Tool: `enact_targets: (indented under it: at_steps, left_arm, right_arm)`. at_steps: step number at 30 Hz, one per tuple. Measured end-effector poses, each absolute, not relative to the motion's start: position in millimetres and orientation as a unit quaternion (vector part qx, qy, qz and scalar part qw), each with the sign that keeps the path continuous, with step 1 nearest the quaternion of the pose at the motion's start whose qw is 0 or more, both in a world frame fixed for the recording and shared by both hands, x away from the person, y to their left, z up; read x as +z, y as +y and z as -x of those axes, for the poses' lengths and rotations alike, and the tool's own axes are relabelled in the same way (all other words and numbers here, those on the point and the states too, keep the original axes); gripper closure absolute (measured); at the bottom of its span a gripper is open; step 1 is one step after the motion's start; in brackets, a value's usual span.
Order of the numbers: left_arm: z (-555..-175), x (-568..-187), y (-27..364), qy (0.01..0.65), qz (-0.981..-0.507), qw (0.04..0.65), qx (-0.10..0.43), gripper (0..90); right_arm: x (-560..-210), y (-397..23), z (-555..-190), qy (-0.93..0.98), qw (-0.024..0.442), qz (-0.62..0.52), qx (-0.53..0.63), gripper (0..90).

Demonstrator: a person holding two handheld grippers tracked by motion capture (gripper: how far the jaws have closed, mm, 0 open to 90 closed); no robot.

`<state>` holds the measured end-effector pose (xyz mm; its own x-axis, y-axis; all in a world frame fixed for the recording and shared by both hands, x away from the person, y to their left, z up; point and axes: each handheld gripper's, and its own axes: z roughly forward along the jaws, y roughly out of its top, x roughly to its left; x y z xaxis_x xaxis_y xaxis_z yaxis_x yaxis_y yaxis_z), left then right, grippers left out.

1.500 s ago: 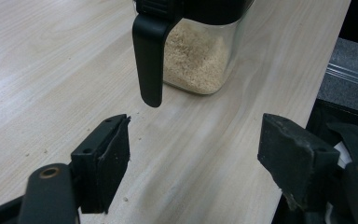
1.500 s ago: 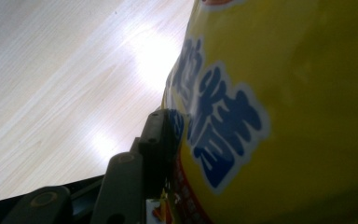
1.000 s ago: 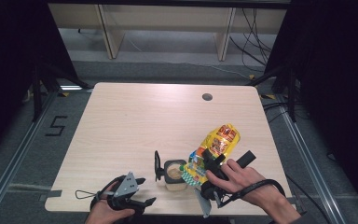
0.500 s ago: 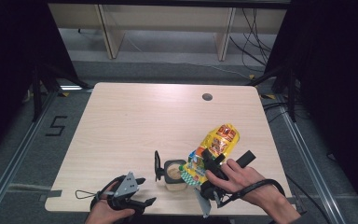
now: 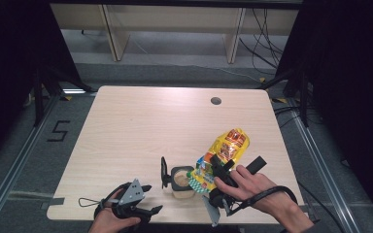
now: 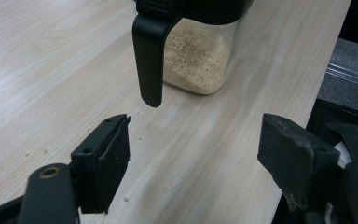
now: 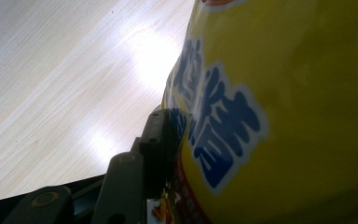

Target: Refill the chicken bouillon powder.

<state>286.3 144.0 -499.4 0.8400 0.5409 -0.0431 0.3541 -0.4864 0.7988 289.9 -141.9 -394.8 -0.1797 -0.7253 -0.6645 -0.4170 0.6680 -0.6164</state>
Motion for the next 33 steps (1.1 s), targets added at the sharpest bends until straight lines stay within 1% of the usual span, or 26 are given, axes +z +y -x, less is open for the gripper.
enact_targets:
  at_steps: [16, 20, 33]
  left_arm:
    - [-286.1, -499.2, 144.0, 0.263, -0.853, 0.437, 0.111, 24.6]
    - [-285.9, -499.9, 143.6, 0.265, -0.85, 0.439, 0.119, 24.6]
    - [-285.2, -500.2, 142.7, 0.268, -0.847, 0.445, 0.116, 24.6]
  right_arm:
    - [-394.1, -140.6, -289.9, 0.753, 0.511, 0.382, -0.16, 61.4]
    - [-394.3, -140.6, -290.2, 0.754, 0.509, 0.383, -0.162, 61.6]
    - [-394.1, -139.4, -290.3, 0.755, 0.506, 0.384, -0.165, 62.3]
